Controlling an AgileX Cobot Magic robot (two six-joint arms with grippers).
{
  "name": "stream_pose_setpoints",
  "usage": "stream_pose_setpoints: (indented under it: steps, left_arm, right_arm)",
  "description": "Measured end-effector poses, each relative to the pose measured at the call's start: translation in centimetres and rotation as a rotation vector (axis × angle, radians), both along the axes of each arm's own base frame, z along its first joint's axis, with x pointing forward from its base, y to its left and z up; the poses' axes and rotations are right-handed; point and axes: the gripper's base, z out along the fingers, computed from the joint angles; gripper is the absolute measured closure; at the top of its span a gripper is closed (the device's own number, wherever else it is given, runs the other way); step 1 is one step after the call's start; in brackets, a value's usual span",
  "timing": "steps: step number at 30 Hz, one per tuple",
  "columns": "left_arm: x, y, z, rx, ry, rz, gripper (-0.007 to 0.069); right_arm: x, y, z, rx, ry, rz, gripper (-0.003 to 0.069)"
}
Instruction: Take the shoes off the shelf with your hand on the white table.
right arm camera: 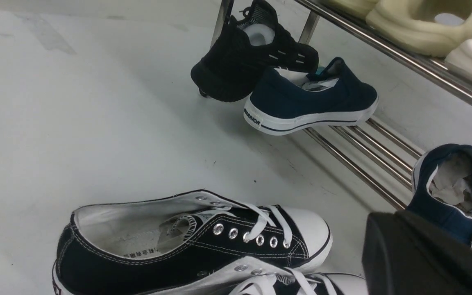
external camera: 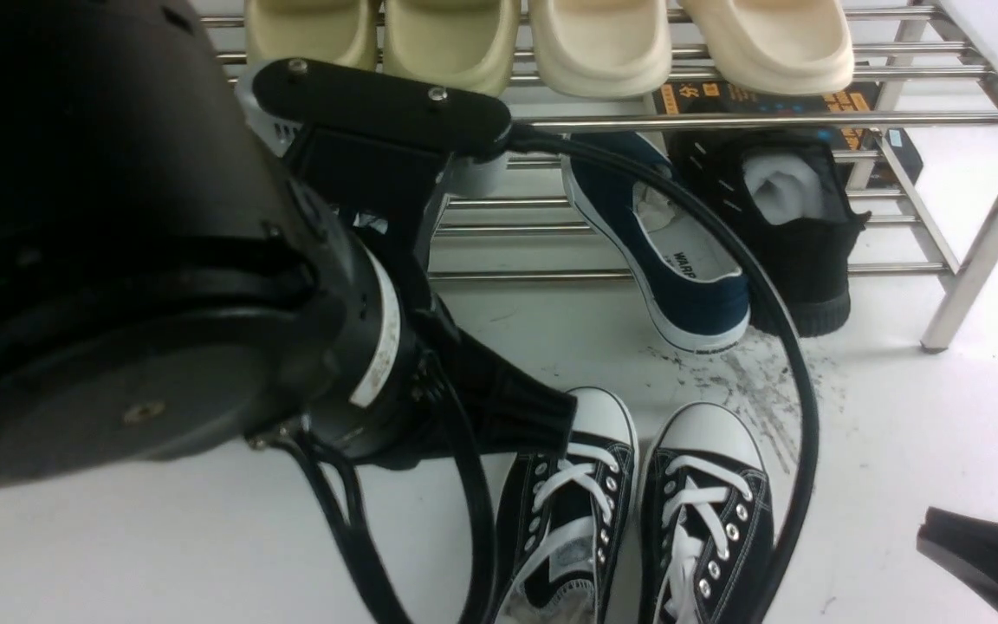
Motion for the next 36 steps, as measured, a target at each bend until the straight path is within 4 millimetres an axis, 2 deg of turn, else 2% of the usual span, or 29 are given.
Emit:
stream_pose_setpoints:
  steps: [8,16,25,30,36]
  left_arm:
    - [0.2,0.1,0.1,-0.007,-0.018,0.027,0.0615]
    - [0.2,0.1,0.1,-0.037,-0.015,0.073,0.0606]
    - [0.2,0.1,0.1,-0.051,-0.01,0.091,0.0606]
    - [0.2,0.1,0.1,-0.051,-0.01,0.091,0.0606]
    - [0.2,0.1,0.1,-0.05,-0.011,0.092,0.0605]
  right_arm:
    - [0.0,0.0,0.0,0.0,0.0,0.001,0.0657]
    - [-1.1,1.1,-0.2,-0.038,-0.01,0.15,0.065]
    - [-1.3,1.2,-0.2,-0.06,-0.05,0.181,0.0642]
    - [-1.3,1.2,-0.4,-0.007,0.05,0.169,0.0639]
    - [-1.5,0.0,-1.9,0.1,0.185,0.103,0.0631]
